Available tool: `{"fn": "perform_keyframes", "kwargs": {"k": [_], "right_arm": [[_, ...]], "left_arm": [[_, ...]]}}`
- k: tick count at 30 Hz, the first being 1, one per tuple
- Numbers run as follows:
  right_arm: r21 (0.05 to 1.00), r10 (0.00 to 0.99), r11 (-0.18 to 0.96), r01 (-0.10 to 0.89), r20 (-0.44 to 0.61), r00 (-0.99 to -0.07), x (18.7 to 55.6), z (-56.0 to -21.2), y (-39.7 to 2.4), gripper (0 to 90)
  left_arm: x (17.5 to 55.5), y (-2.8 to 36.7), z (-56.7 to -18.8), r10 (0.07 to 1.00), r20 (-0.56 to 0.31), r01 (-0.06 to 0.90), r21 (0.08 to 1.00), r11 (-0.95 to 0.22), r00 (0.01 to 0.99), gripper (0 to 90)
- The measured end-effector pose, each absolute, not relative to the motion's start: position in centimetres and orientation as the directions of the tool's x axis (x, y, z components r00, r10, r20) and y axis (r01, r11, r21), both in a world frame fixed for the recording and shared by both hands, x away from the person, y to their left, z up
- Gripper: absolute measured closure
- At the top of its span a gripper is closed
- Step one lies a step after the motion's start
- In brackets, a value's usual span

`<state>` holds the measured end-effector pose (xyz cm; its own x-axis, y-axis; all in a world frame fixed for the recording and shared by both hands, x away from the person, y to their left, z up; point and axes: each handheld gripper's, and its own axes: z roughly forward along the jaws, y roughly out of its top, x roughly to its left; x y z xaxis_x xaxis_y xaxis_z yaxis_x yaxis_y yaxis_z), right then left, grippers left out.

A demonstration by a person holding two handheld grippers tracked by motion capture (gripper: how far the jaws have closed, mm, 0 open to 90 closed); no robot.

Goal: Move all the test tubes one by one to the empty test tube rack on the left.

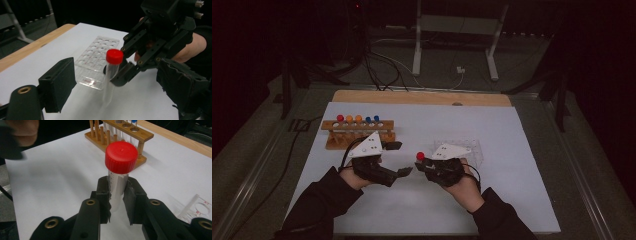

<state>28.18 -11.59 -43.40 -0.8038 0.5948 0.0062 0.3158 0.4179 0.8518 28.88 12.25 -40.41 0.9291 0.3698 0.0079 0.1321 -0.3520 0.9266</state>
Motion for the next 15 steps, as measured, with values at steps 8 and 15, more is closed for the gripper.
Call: {"fn": "perform_keyframes", "kwargs": {"k": [8,15], "right_arm": [[0.847,0.579,0.427,0.317,0.013,-0.815,28.0,-43.5,-11.2,74.9],[0.841,0.568,0.442,0.311,0.006,-0.823,27.8,-43.7,-10.8,74.9]], "left_arm": [[29.2,11.0,-41.0,0.353,0.03,0.111,0.921,-0.373,0.935,42.9],[29.9,10.1,-41.6,0.354,0.026,0.124,0.911,-0.394,0.935,56.0]]}}
